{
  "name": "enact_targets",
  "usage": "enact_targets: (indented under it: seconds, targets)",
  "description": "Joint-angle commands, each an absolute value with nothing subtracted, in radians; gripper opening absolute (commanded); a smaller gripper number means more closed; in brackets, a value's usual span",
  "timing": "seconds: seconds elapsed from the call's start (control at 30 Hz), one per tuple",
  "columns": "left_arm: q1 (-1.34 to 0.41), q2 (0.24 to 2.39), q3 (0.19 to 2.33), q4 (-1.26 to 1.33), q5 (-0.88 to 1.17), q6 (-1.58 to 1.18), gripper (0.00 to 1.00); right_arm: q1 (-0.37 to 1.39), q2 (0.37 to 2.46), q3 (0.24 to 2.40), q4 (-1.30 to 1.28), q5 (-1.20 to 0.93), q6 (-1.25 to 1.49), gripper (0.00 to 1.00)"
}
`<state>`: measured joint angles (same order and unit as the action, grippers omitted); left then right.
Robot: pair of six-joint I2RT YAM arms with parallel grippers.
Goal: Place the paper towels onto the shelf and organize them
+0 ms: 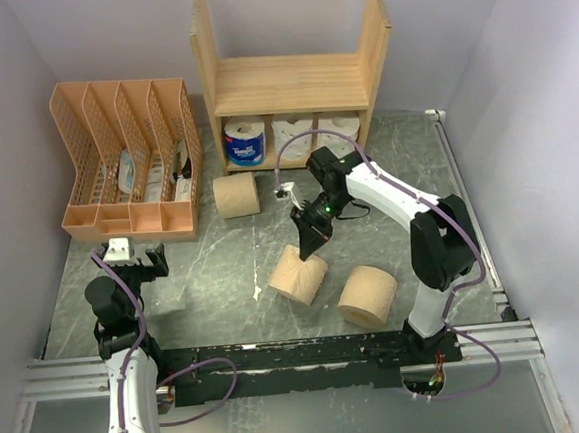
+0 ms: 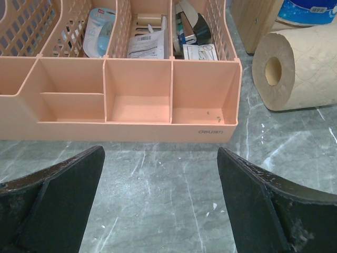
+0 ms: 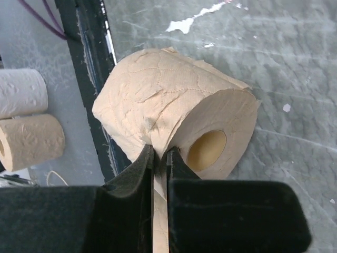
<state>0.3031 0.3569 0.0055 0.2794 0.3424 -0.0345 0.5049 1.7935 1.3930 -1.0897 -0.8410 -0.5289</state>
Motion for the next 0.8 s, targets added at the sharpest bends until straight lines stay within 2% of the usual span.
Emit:
enact_targets:
  seconds: [0.0, 0.17, 0.43, 0.57, 0.77]
  targets:
    - [0.305, 0.347, -0.072, 0.29, 0.35, -0.033, 1.0, 0.579, 1.671, 1.456, -1.199, -0.847, -0.627, 0.0]
    - [0.308, 0.351, -0.071, 0.291, 0.351, -0.032, 1.0, 0.694, 1.501, 1.434, -1.042, -0.483, -0.568, 0.0]
    - [0.31, 0.351, -0.071, 0.291, 0.355, -0.032, 1.0, 0.738, 1.427, 1.432, -0.92, -0.017, -0.652, 0.0]
    - [0.311, 0.352, -0.071, 0.293, 0.356, -0.032, 1.0, 0.736, 1.436, 1.528, -0.93, 0.103, -0.726, 0.0]
    - [0.311, 0.367, -0.07, 0.3, 0.356, -0.032, 1.0, 0.722, 1.431, 1.678, -0.927, 0.142, -0.82, 0.0]
